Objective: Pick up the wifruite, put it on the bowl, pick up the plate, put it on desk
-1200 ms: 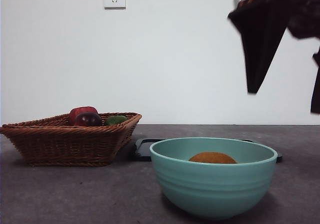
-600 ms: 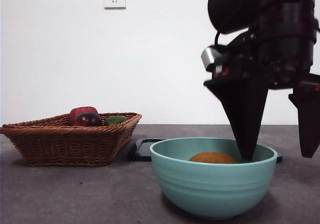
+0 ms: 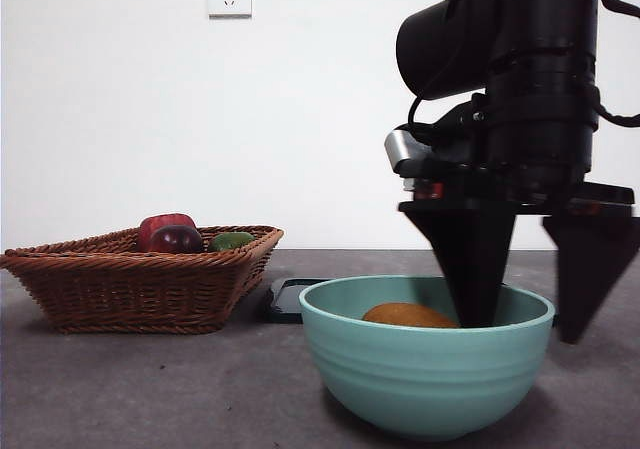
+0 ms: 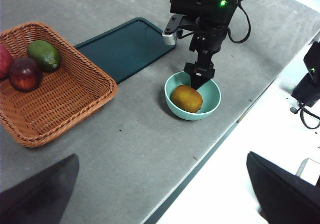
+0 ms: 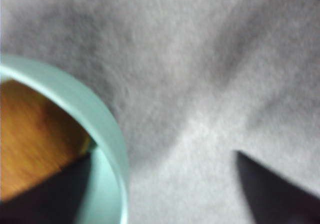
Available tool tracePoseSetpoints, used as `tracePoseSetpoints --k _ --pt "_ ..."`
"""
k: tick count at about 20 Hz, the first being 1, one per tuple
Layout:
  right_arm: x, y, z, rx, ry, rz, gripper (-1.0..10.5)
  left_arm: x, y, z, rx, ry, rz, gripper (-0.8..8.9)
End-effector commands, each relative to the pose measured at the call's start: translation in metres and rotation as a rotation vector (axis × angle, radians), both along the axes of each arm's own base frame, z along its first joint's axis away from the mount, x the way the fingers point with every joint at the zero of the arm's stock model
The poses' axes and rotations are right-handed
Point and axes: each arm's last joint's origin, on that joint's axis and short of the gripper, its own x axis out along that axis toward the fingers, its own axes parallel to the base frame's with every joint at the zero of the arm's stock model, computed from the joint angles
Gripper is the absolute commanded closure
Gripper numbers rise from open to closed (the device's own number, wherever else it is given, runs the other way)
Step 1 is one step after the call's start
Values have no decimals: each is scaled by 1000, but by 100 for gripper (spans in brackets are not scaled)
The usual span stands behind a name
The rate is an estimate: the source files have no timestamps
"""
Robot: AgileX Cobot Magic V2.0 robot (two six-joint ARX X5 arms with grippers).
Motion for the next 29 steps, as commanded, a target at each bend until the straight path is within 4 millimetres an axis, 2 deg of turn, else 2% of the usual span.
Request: tracePoseSetpoints --k 1,3,8,13,17,21,24,29 --pt "3 8 -1 15 -12 -13 796 -1 1 5 -25 -10 -9 220" --pt "4 9 -1 28 -20 -14 934 -1 1 5 -25 -10 -9 220" --pt "4 9 2 23 -11 -34 940 -1 1 5 -25 -10 -9 220" --pt "20 7 32 33 -40 -60 940 -1 1 5 -25 -10 -10 220" --pt "46 -2 63 62 -93 -98 940 -1 1 5 -25 -10 -9 220" --pt "81 -8 79 64 -116 -114 940 -1 1 5 -25 -10 -9 220" --pt "109 -10 77 56 -114 -120 940 -1 1 5 -25 -10 -9 220" --pt "149 -8 57 44 -97 -123 940 -1 1 5 -25 -10 -9 220"
